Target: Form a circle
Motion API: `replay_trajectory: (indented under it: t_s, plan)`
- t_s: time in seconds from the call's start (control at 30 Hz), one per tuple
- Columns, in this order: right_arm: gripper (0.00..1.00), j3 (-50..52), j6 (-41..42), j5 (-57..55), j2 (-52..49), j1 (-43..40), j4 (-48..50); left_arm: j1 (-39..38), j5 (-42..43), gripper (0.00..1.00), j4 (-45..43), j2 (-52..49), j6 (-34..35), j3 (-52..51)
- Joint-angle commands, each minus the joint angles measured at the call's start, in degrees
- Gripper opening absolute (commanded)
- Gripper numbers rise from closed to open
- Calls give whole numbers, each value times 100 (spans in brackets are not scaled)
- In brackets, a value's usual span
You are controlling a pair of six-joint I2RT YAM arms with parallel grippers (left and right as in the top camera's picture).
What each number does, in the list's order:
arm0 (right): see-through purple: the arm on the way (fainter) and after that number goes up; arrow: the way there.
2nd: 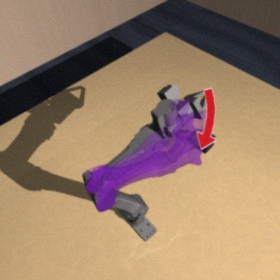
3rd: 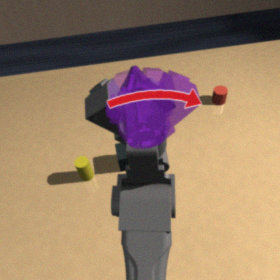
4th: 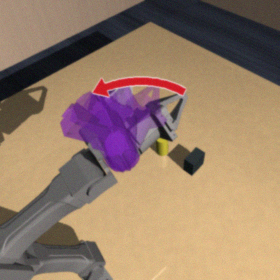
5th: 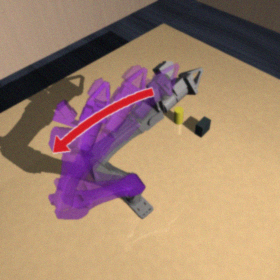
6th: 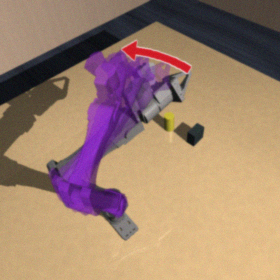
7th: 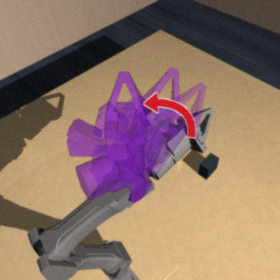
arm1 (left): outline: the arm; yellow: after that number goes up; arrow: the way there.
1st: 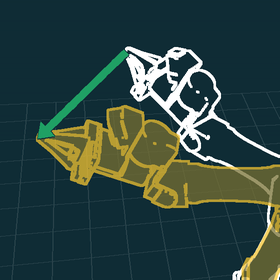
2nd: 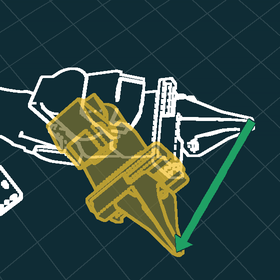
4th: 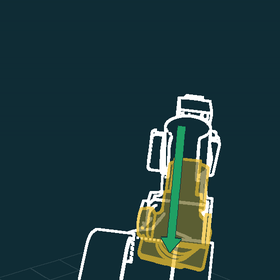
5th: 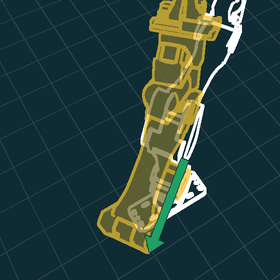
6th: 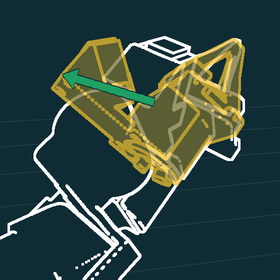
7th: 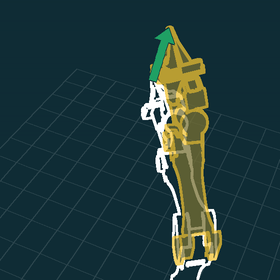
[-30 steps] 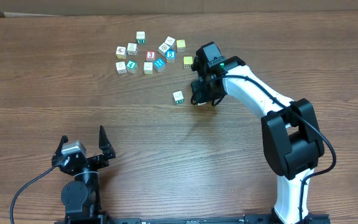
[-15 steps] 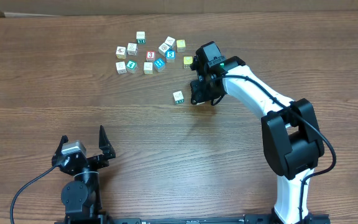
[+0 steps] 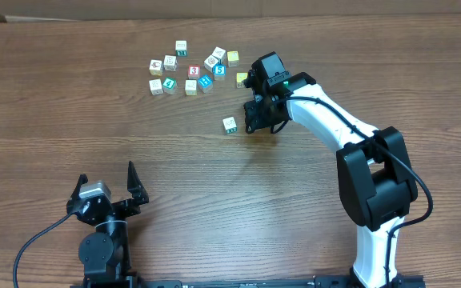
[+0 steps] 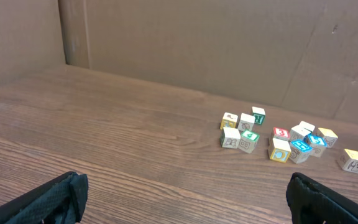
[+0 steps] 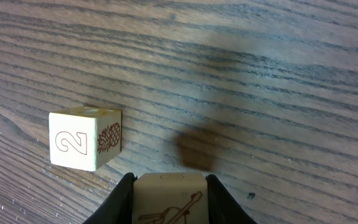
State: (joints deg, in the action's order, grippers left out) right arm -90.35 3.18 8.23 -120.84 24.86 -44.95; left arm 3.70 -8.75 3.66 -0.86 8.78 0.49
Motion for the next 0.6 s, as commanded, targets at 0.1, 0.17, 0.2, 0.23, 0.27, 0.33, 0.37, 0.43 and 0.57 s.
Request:
replay_trajectory:
  t_s: [0.1, 0.17, 0.2, 0.23, 0.27, 0.33, 0.37, 0.43, 0.57]
  plan:
    - [23, 39, -26, 42, -177, 118, 31, -74, 46, 99, -2, 59, -109, -22]
    - [23, 39, -26, 42, -273, 131, 39, -74, 46, 100, 0, 59, -109, -22]
    - [23, 39, -26, 39, -323, 133, 42, -74, 46, 99, 0, 59, -109, -22]
    - [23, 39, -26, 42, -350, 133, 50, -74, 46, 100, -2, 59, -109, -22]
    - [23, 39, -26, 39, -372, 133, 52, -74, 46, 100, 0, 59, -109, -22]
    - [27, 39, -26, 42, -398, 133, 61, -74, 46, 99, 0, 59, -109, -22]
    - [28, 39, -26, 42, -398, 133, 63, -74, 46, 100, -2, 59, -109, -22]
    - [31, 39, -26, 42, -398, 133, 68, -74, 46, 100, 0, 59, -109, -22]
    - [43, 39, -26, 42, -398, 133, 66, -74, 46, 99, 0, 59, -109, -22]
